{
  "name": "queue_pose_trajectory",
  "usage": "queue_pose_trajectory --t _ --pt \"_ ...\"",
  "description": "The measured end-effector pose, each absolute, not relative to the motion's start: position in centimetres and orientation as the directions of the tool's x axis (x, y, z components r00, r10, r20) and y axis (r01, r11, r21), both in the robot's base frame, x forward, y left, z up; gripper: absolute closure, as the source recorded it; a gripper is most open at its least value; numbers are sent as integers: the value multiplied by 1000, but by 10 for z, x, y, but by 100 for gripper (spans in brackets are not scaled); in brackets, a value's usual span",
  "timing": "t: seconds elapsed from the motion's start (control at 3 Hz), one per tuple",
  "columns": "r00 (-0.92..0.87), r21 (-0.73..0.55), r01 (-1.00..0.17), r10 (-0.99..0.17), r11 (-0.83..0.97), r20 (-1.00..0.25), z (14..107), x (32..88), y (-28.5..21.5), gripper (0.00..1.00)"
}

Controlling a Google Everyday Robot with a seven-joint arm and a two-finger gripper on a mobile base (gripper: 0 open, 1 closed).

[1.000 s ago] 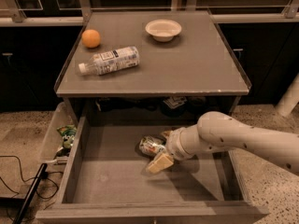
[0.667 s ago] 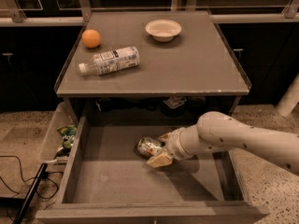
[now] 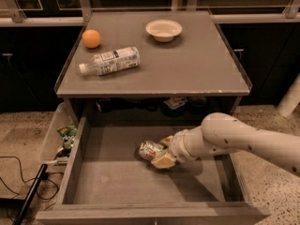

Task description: Pick 7up can from top drawer and place on counter

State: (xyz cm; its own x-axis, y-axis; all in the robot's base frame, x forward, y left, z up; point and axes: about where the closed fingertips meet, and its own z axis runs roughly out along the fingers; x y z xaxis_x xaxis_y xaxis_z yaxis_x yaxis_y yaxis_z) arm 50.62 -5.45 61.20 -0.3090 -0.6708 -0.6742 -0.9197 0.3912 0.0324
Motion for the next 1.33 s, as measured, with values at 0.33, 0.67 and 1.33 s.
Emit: queue_pose_trajectory --t 0.33,0.67,1.33 --pt "-281 36 -934 -665 356 -692 635 495 -64 100" --pt "-219 5 -951 -664 308 -715 675 483 -79 100" --pt "-89 -95 -969 -680 229 -728 782 484 -121 100"
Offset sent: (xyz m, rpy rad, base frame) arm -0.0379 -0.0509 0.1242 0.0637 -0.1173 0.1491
